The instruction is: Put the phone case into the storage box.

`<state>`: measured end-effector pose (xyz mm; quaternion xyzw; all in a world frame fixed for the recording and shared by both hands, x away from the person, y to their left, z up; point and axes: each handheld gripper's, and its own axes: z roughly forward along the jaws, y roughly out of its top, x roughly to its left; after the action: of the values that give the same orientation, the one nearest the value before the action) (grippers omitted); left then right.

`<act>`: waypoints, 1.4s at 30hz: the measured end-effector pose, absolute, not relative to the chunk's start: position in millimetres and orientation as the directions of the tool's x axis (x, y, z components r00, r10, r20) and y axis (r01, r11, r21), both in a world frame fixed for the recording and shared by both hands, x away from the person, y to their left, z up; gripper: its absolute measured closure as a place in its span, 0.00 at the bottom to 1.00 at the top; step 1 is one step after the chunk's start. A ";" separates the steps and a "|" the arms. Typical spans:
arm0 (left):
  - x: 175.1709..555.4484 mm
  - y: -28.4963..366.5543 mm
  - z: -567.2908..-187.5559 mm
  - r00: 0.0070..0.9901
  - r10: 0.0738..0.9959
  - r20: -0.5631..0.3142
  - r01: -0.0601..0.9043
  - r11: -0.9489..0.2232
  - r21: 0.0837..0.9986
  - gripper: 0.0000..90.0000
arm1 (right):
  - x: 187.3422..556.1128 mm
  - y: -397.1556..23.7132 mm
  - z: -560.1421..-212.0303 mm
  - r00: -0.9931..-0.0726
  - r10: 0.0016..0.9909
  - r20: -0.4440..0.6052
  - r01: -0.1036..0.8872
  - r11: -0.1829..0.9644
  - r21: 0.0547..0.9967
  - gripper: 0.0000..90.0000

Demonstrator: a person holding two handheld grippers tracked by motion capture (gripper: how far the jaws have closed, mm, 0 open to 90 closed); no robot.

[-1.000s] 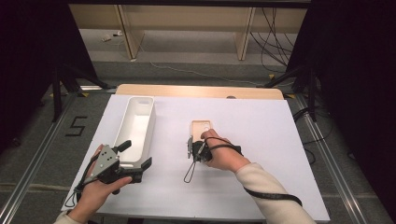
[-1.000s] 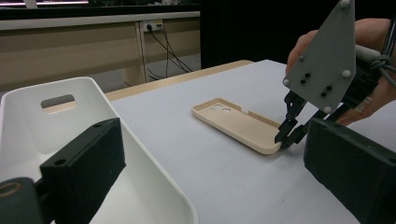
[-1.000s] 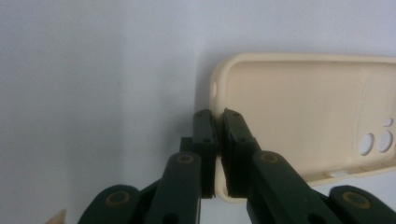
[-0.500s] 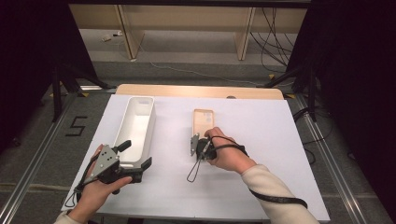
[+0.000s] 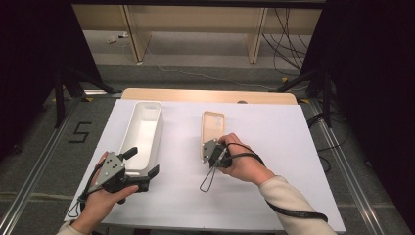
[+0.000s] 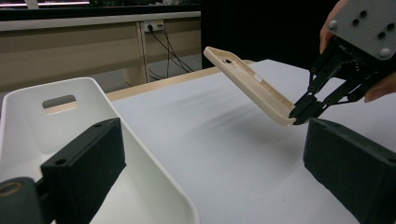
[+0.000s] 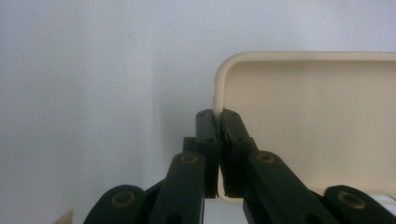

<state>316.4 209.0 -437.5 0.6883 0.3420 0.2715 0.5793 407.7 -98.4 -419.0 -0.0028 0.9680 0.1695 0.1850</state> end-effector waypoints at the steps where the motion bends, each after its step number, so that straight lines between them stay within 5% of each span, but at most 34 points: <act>1: 316.3 209.1 -437.5 0.618 0.786 -0.022 0.156 -0.095 0.983 0.06 | 408.4 -99.3 -419.4 -0.934 0.052 -0.355 -0.081 0.933 0.350 0.98; 30: 316.6 209.2 -437.8 0.615 0.788 -0.026 0.159 -0.091 0.983 0.06 | 404.7 -136.8 -416.1 -0.975 0.143 -0.168 -0.018 0.707 0.707 0.98; 42: 316.5 209.4 -435.6 0.613 0.789 -0.034 0.155 -0.078 0.985 0.06 | 402.1 -144.7 -415.5 -0.983 0.148 -0.111 0.004 0.620 0.785 0.98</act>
<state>316.5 209.4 -435.6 0.6823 0.3462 0.2714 0.5840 402.1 -144.7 -415.5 0.0426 0.8961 0.4341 0.0828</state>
